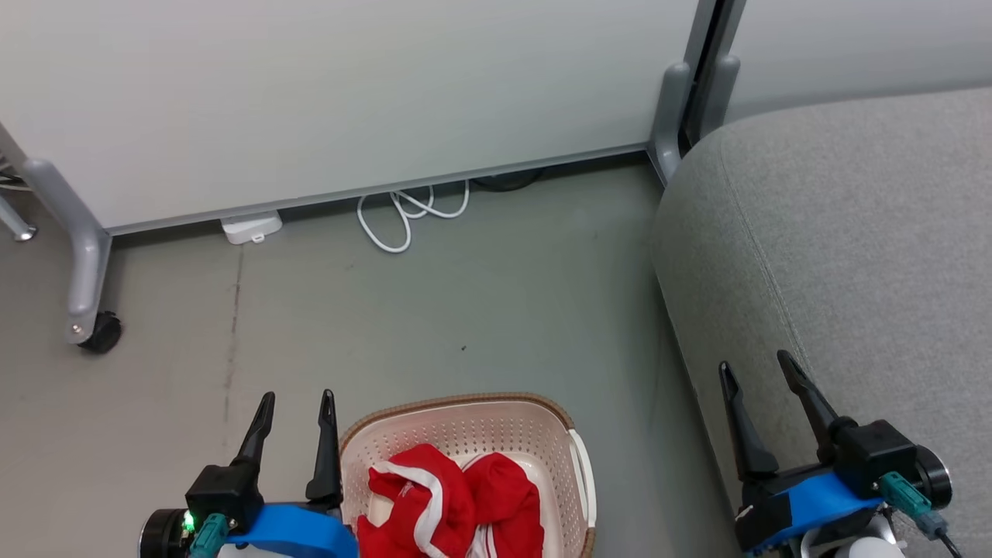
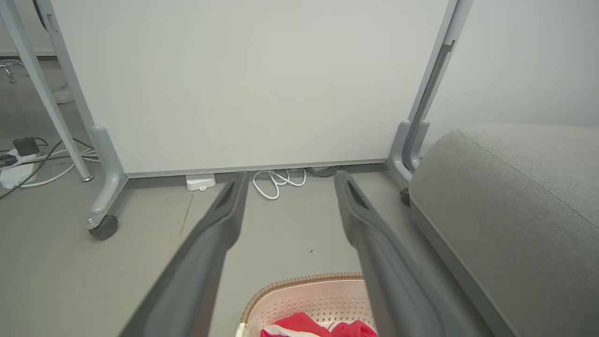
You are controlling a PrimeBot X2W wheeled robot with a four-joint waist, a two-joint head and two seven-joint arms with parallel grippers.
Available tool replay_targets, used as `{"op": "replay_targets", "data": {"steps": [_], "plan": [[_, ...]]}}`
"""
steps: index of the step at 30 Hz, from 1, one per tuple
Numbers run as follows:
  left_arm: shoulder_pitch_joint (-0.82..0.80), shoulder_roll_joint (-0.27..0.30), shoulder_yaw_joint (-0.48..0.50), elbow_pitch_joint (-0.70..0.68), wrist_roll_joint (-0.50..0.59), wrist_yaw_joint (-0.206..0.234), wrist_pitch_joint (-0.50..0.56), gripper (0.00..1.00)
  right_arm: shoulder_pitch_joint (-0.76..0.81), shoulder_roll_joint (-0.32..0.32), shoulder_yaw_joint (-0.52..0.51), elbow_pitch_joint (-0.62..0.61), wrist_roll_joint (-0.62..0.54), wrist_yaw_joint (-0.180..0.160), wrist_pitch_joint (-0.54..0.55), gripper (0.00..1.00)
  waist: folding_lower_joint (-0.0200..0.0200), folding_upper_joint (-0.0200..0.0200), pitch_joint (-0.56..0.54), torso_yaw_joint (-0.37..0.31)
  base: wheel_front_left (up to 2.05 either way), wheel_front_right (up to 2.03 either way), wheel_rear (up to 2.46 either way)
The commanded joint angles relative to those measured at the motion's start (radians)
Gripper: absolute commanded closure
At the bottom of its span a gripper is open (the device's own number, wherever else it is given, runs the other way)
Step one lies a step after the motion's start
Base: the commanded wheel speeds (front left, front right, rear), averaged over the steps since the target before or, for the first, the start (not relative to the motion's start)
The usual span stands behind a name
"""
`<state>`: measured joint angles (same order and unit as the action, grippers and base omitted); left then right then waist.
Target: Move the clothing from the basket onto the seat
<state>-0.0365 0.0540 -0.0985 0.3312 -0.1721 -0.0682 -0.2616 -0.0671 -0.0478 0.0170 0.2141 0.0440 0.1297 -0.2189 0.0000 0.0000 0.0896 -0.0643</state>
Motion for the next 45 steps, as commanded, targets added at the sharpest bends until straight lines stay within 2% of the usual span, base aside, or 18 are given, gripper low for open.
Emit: {"op": "replay_targets", "data": {"steps": [1, 7, 14, 22, 29, 34, 39, 45], "plan": [[-0.025, 0.006, 0.002, 0.006, 0.01, -0.001, -0.005, 0.0, -0.021, -0.004, 0.005, -0.009, -0.002, 0.002, -0.007, 0.0, 0.0, 0.0, 0.051, -0.038, 0.0, 0.0, 0.0], [-0.082, 0.015, -0.01, 0.082, 0.033, -0.009, -0.005, 0.0, -0.06, -0.004, 0.025, -0.025, 0.008, 0.002, -0.015, 0.0, 0.0, 0.0, 0.159, -0.096, 0.0, 0.0, 0.0], [-0.176, 0.038, -0.034, 0.237, 0.06, -0.016, -0.005, 0.0, -0.111, -0.004, 0.054, -0.027, 0.035, 0.002, -0.032, 0.0, 0.0, 0.0, 0.286, -0.15, 0.0, 0.0, 0.0], [-0.293, 0.061, -0.073, 0.452, 0.077, -0.032, 0.001, 0.0, -0.168, -0.004, 0.079, -0.025, 0.067, 0.001, -0.045, 0.0, 0.0, 0.0, 0.404, -0.182, 0.0, 0.0, 0.0], [-0.368, 0.078, -0.098, 0.579, 0.08, -0.043, 0.015, 0.0, -0.209, -0.004, 0.089, -0.035, 0.096, 0.001, -0.047, 0.0, 0.0, 0.0, 0.474, -0.205, 0.0, 0.0, 0.0], [-0.444, 0.097, -0.126, 0.692, 0.087, -0.049, 0.066, 0.0, -0.233, -0.004, 0.094, -0.06, 0.119, 0.001, -0.048, 0.0, 0.0, 0.0, 0.538, -0.226, 0.0, 0.0, 0.0], [-0.499, 0.104, -0.131, 0.752, 0.083, -0.047, 0.082, 0.0, -0.242, -0.004, 0.093, -0.071, 0.135, 0.001, -0.048, 0.0, 0.0, 0.0, 0.589, -0.238, 0.0, 0.0, 0.0], [-0.571, 0.116, -0.13, 0.816, 0.08, 0.001, 0.103, 0.0, -0.257, -0.004, 0.099, -0.085, 0.151, 0.001, -0.048, 0.0, 0.0, 0.0, 0.653, -0.247, 0.0, 0.0, 0.0]]}}
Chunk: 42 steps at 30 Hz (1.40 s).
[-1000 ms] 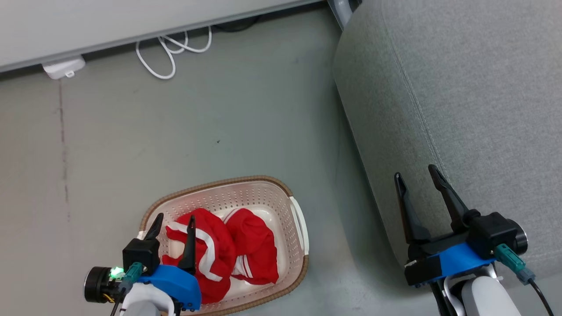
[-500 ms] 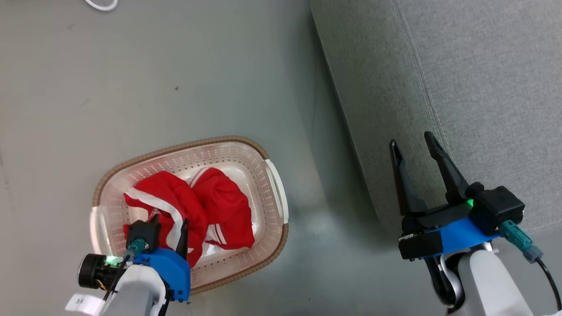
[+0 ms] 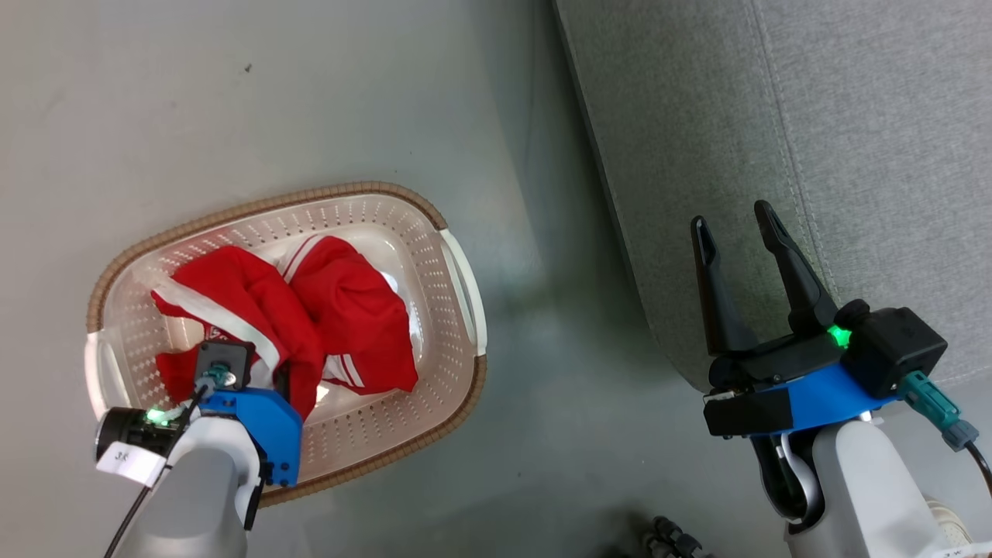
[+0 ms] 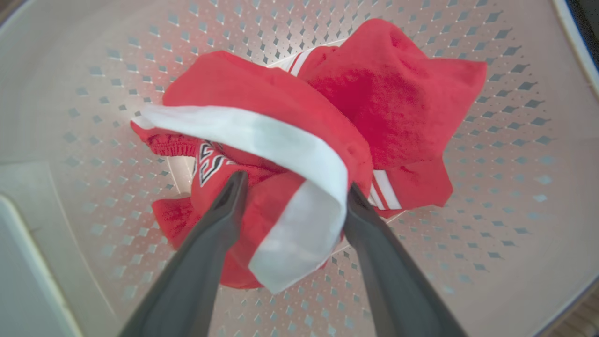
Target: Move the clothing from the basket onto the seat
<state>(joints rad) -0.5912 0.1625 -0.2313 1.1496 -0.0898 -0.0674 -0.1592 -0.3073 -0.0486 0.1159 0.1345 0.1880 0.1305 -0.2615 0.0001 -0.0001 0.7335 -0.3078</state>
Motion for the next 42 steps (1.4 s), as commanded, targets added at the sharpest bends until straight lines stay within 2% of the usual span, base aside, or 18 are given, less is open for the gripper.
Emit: {"op": "replay_targets", "data": {"steps": [1, 7, 8, 9, 10, 11, 29, 42], "plan": [[-0.026, 0.008, 0.006, 0.007, -0.005, 0.013, 0.006, 0.0, -0.02, -0.003, 0.002, -0.007, 0.009, 0.0, -0.005, 0.0, -0.0001, 0.0001, 0.017, -0.004, 0.0, 0.0, 0.0], [-0.073, 0.007, 0.006, 0.053, -0.012, 0.06, 0.024, 0.0, -0.027, -0.003, 0.009, -0.01, 0.012, 0.0, -0.005, 0.0, -0.0001, 0.0001, 0.043, -0.003, 0.0, 0.0, 0.0], [-0.08, 0.006, 0.006, 0.058, -0.013, 0.061, 0.024, 0.27, -0.029, -0.003, 0.009, -0.01, 0.012, 0.0, -0.005, 0.0, -0.0001, 0.0001, 0.045, -0.002, 0.0, 0.0, 0.0], [-0.086, 0.005, 0.004, 0.06, -0.013, 0.063, 0.02, 0.69, -0.031, -0.003, 0.01, -0.01, 0.013, 0.0, -0.005, 0.0, -0.0001, 0.0001, 0.047, -0.002, 0.0, 0.0, 0.0], [-0.091, 0.003, 0.002, 0.062, -0.014, 0.062, 0.012, 0.95, -0.032, -0.003, 0.011, -0.009, 0.014, 0.0, -0.005, 0.0, -0.0001, 0.0001, 0.048, -0.001, 0.0, 0.0, 0.0], [-0.093, 0.002, 0.001, 0.066, -0.016, 0.056, 0.009, 1.0, -0.032, -0.003, 0.012, -0.007, 0.014, 0.0, -0.005, 0.0, -0.0001, 0.0001, 0.048, 0.0, 0.0, 0.0, 0.0], [-0.094, -0.03, -0.006, 0.11, -0.067, 0.014, -0.033, 1.0, -0.042, -0.003, 0.013, 0.016, 0.001, 0.0, -0.005, 0.0, -0.0001, 0.0001, -0.018, 0.029, 0.0, 0.0, 0.0], [0.013, -0.094, -0.088, 0.085, -0.059, -0.034, -0.1, 1.0, 0.025, -0.004, 0.006, 0.081, -0.062, 0.0, -0.005, 0.0, -0.0001, 0.0001, -0.302, 0.12, 0.0, 0.0, 0.0]]}}
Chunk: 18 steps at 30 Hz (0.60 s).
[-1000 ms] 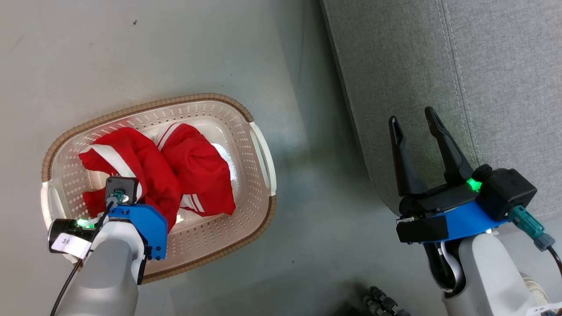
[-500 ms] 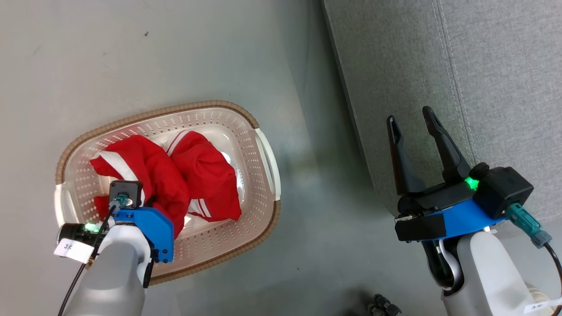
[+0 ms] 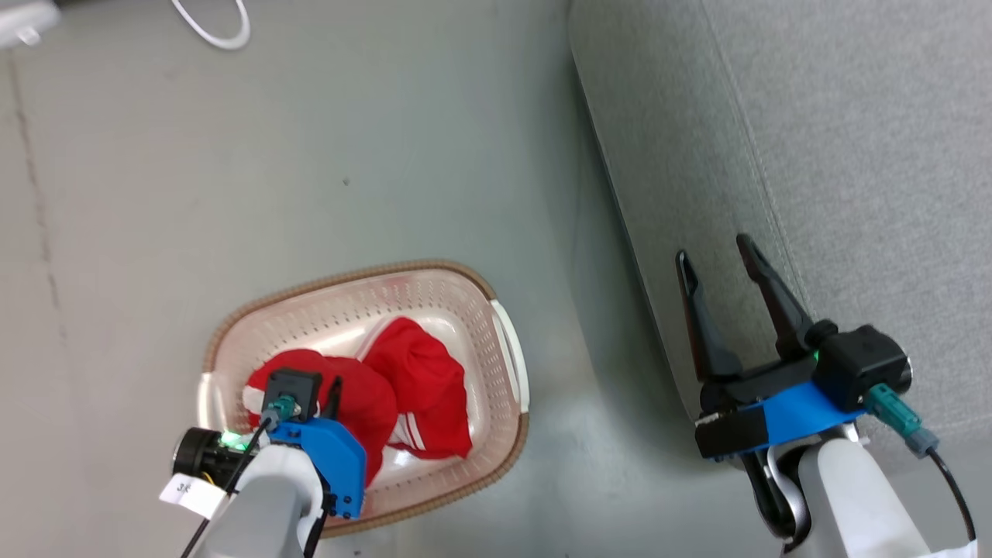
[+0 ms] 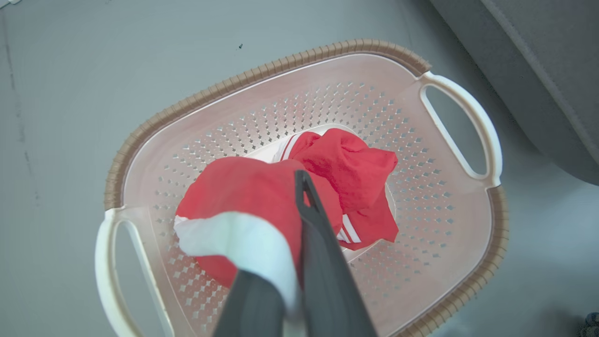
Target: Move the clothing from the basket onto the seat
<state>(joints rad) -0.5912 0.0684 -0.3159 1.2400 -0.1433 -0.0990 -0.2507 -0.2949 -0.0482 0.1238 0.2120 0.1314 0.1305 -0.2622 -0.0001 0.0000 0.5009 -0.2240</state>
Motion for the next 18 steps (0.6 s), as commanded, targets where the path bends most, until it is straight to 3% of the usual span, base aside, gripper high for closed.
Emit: {"op": "replay_targets", "data": {"steps": [1, 12, 18], "plan": [[0.021, -0.003, -0.008, -0.012, -0.007, -0.008, -0.009, 1.0, 0.021, -0.004, -0.004, 0.009, -0.01, 0.0, -0.004, 0.0, 0.0001, 0.0, -0.093, 0.043, 0.0, 0.0, 0.0], [0.112, -0.018, -0.087, -0.146, -0.09, -0.03, -0.016, 1.0, 0.11, -0.004, -0.014, 0.062, -0.035, 0.0, -0.004, 0.0, 0.0001, 0.0, -0.291, 0.099, 0.0, 0.0, 0.0], [0.158, -0.017, -0.201, -0.293, -0.159, -0.031, -0.016, 1.0, 0.153, -0.004, -0.017, 0.077, -0.046, 0.0, 0.003, 0.0, 0.0001, 0.0, -0.374, 0.125, 0.0, 0.0, 0.0]]}}
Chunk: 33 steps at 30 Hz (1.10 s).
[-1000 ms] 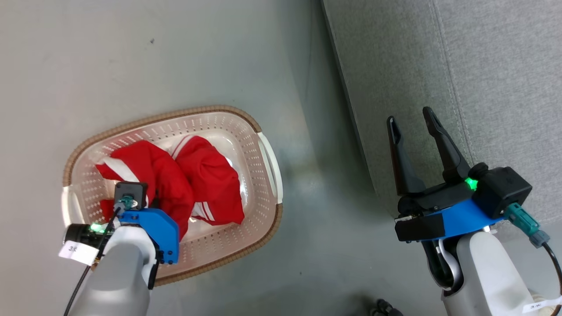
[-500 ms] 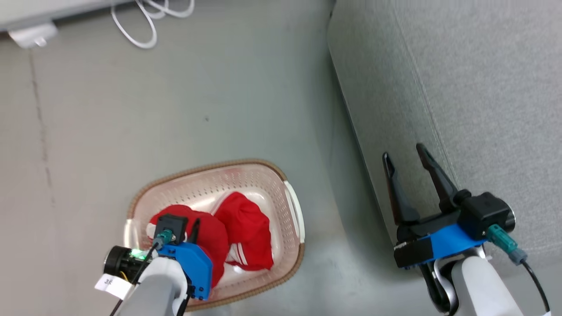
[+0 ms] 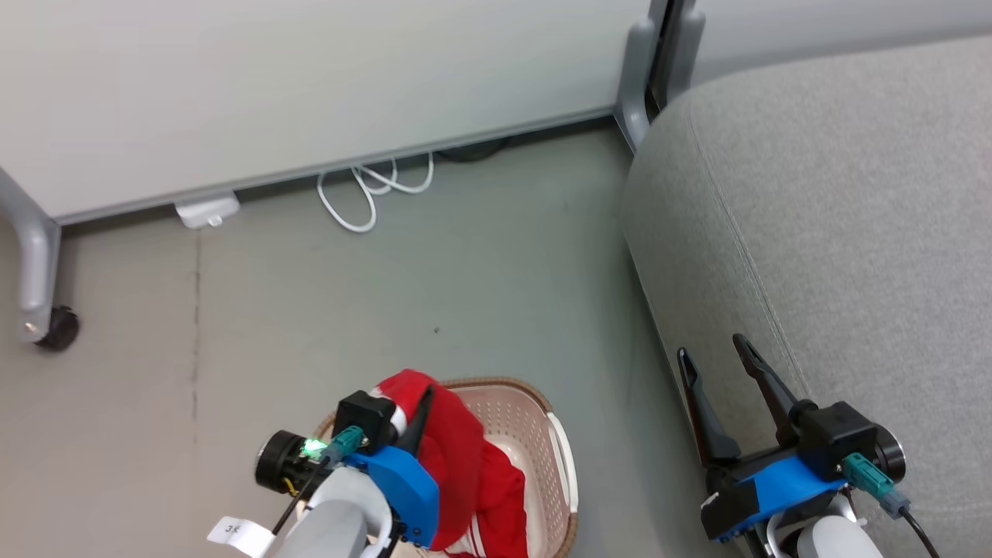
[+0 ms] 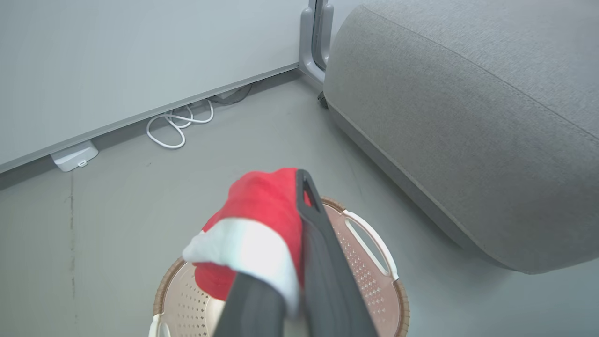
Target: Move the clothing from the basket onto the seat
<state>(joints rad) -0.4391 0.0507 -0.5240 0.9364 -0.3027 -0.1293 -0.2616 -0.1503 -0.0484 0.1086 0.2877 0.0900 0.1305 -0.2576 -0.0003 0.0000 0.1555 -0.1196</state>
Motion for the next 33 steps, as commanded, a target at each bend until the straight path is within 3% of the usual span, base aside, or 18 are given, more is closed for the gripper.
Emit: {"op": "replay_targets", "data": {"steps": [1, 15, 33], "plan": [[0.01, 0.0, -0.006, -0.009, -0.005, -0.001, -0.005, 1.0, 0.015, -0.004, -0.002, 0.001, -0.005, 0.0, 0.001, 0.0, 0.0003, 0.0, -0.04, 0.024, 0.0, 0.0, 0.0], [-0.062, 0.007, -0.128, -0.23, -0.052, -0.001, -0.003, 1.0, 0.062, -0.004, 0.006, -0.032, 0.005, 0.0, 0.041, 0.0, 0.0003, 0.0, -0.118, 0.054, 0.0, 0.0, 0.0], [-0.244, 0.002, -0.178, -0.337, -0.134, 0.007, 0.055, 1.0, 0.092, -0.004, 0.012, -0.057, 0.005, 0.0, 0.068, 0.0, 0.0003, 0.0, -0.136, 0.062, 0.0, 0.0, 0.0]]}}
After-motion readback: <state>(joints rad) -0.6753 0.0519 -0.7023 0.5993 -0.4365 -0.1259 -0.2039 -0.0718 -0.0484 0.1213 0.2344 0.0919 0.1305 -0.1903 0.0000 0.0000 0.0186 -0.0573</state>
